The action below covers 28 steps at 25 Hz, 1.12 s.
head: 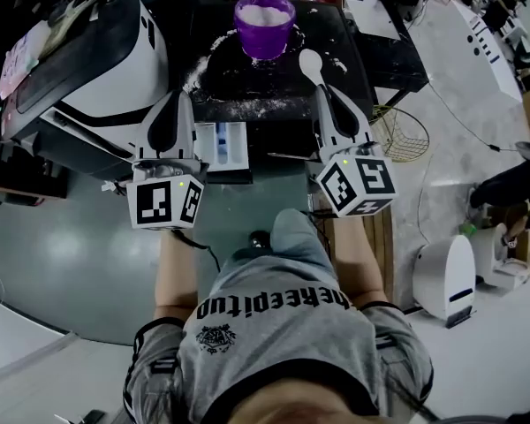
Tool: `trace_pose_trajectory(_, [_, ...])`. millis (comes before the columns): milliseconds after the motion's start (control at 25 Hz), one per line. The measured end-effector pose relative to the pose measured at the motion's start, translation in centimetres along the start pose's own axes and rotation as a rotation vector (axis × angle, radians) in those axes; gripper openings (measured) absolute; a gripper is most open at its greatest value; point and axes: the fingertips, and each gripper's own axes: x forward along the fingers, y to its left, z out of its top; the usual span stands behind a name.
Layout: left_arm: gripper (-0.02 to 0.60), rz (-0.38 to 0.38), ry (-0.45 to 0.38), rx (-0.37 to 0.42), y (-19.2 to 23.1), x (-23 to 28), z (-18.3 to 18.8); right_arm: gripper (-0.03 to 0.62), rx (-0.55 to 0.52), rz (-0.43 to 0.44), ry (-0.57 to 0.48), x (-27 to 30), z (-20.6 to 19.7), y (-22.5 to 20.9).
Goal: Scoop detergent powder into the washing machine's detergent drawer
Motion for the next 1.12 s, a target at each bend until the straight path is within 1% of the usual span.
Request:
trace_pose_trajectory(160, [0.003,-0.019,0.003,0.0,0.2,1.2,-0.5,0.006,0.009,-0.003,0.001,1.1,0.0,-0.4])
trace_pose_trajectory(360, [0.003,-0.011,-0.006,0.002,1.0,2.8,-0.7,0.008,0.017,0.005,0.01,3.0,-0.3,-1.0])
trace_pose_trajectory(880, [0.003,0.068,-0.018,0.014,4.5,8.3,-1.4,0.006,0.037,0.053,0.04,11.3,0.6,-4.1])
trace_pose_trajectory(1120, [0.003,0.104,-0.015,0.021,5.6,10.6,-2.0,0.006,0.029,0.087,0.072,15.2,0.6,-5.4])
